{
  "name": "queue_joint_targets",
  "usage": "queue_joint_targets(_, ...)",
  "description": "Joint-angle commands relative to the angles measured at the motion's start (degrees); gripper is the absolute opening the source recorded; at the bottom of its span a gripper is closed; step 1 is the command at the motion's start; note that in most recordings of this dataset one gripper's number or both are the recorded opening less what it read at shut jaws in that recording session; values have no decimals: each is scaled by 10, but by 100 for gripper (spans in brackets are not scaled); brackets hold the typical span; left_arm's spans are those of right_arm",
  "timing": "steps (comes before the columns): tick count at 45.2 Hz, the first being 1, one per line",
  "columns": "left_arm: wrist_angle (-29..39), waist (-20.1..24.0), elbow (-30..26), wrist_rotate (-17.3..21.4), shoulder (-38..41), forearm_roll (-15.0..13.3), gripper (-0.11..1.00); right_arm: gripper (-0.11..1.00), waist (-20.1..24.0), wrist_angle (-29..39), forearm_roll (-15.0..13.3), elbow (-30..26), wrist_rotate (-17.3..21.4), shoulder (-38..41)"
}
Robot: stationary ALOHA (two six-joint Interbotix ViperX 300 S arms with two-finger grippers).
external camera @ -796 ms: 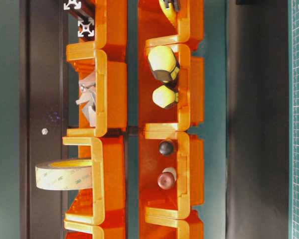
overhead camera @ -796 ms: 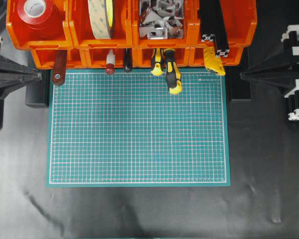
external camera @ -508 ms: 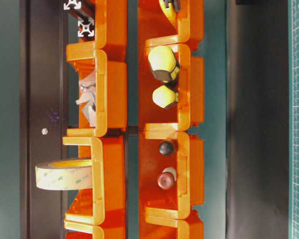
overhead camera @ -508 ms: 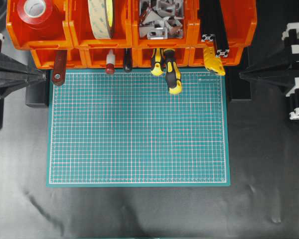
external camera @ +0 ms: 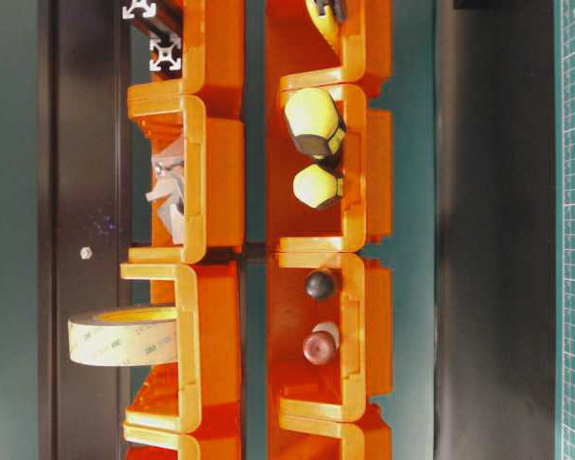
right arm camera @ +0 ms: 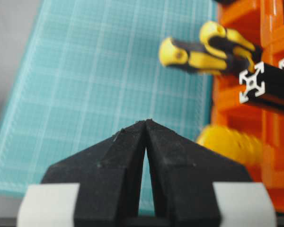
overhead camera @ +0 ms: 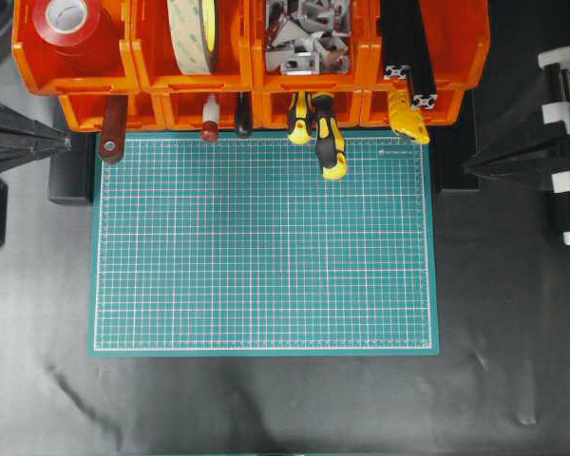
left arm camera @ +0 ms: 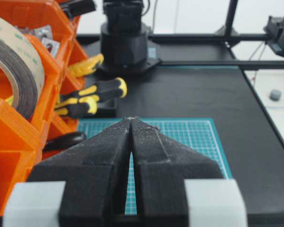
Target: Pick cutter from container rack with right arm.
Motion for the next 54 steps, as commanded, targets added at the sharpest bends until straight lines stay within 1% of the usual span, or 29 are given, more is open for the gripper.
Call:
queue_joint_targets(1,-4,-2,-16,-3,4,2,0,1,20,71,-55,-32,29,27)
queue_joint_targets(3,-5,-4,-16,-3,3,3,0,1,34,97,-85,-34,46,39)
queue_joint_targets(5,-4,-6,-16,-3,2,2,0,1,54,118,-125,-36,63,50)
queue_joint_targets(6,-4,-8,-17,-3,1,2,0,1,65,127,-147,-37,74,56)
queue_joint_targets(7,-4,-11,-17,-3,1,2,0,1,82,143,-181,-39,92,66)
queue_joint_targets(9,-3,-15,-17,-3,0,2,0,1,104,162,-229,-40,122,79)
queue_joint_targets(10,-2,-17,-17,-3,0,3,0,1,120,176,-262,-40,149,88)
queue_joint_targets(11,-1,-19,-17,-3,0,2,0,1,130,185,-284,-40,169,94)
queue_joint_targets(12,-1,-20,-17,-3,0,3,0,1,145,200,-316,-40,199,102)
queue_joint_targets(16,-1,-23,-17,-3,0,2,0,1,181,228,-387,-36,278,118)
queue_joint_targets(17,-1,-22,-17,-3,-1,2,0,1,194,236,-409,-33,302,123)
queue_joint_targets(19,-1,-22,-17,-3,-1,2,0,1,210,247,-439,-25,333,132)
queue_joint_targets(21,-1,-21,-17,-3,-1,3,0,1,221,251,-454,-18,349,137)
queue_joint_targets(23,-1,-20,-17,-3,-2,2,0,1,226,250,-461,-12,359,145)
queue_joint_targets(34,-1,-20,-15,-3,-4,2,0,1,229,237,-461,1,361,168)
queue_joint_targets(37,-1,-21,-15,-3,-5,2,0,5,229,236,-462,9,361,172)
queue_joint_targets(41,-1,-20,-14,-3,-5,2,0,18,229,221,-461,18,364,180)
queue_joint_targets(46,0,-19,-13,-3,-5,2,0,51,225,200,-462,22,368,192)
queue_joint_targets(49,0,-18,-13,-3,-5,2,0,71,219,201,-468,25,378,205)
queue_joint_targets(52,-1,-18,-13,-3,-5,2,0,82,215,204,-476,30,389,215)
queue_joint_targets(54,0,-18,-12,-4,-5,2,0,83,213,205,-482,33,397,221)
